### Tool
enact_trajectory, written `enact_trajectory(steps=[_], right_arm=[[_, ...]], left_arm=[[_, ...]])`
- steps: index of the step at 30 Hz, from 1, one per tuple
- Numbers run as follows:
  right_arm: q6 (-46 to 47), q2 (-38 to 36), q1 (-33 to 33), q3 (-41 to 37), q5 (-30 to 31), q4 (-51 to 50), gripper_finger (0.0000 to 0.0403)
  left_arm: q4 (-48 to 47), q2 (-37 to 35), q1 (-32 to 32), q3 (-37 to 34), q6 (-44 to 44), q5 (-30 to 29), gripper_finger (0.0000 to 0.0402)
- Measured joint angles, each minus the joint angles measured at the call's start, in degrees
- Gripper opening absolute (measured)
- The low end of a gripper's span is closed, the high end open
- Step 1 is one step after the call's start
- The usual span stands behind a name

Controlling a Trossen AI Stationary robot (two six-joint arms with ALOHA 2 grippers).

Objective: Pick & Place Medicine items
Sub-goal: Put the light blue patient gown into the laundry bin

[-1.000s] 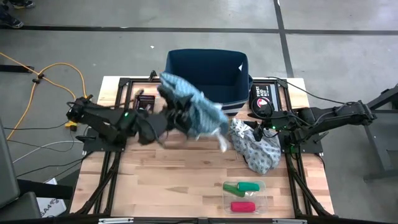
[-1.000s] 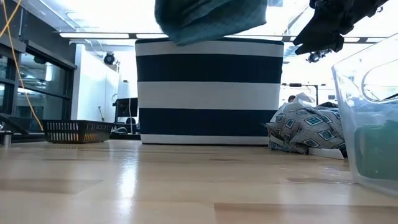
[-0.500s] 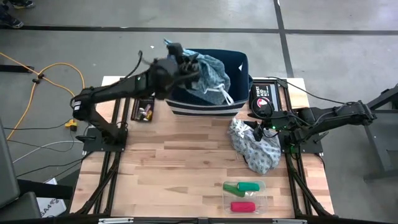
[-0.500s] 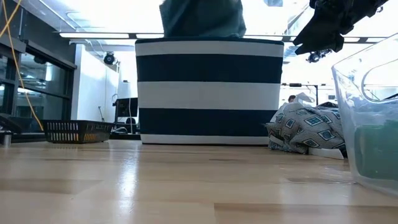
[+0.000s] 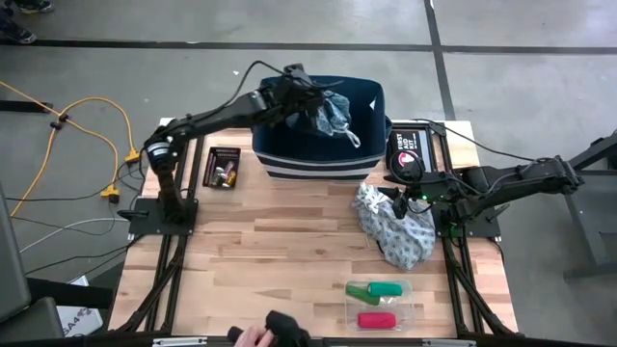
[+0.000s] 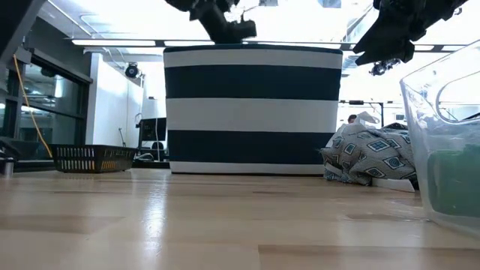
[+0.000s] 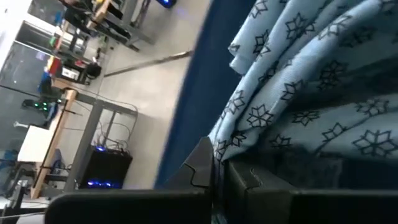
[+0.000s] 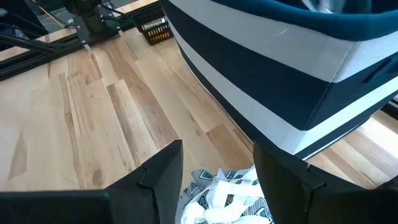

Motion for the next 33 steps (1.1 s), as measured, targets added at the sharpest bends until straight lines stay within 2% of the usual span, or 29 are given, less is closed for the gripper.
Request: enact_trajectory(steps=[10, 20, 26, 33], right_arm=[[0.0, 0.0, 0.0, 0.0, 0.0, 0.0, 0.0184], [0.0, 0.0, 0.0, 0.0, 0.0, 0.0, 0.0184], [0.0, 0.0, 0.0, 0.0, 0.0, 0.0, 0.0184], [0.0, 0.0, 0.0, 0.0, 0.0, 0.0, 0.0184]], left_arm=[[1.2, 1.4, -0.5, 0.0, -0.8, -0.4, 0.0006], [0.1, 1.4, -1.3, 0.0, -2.5, -1.9, 0.0096], [-0.1, 1.4, -2.1, 0.0, -1.3, -2.1, 0.0109], [5.6, -0.1, -5.0, 0.0, 5.8, -8.6, 0.011]])
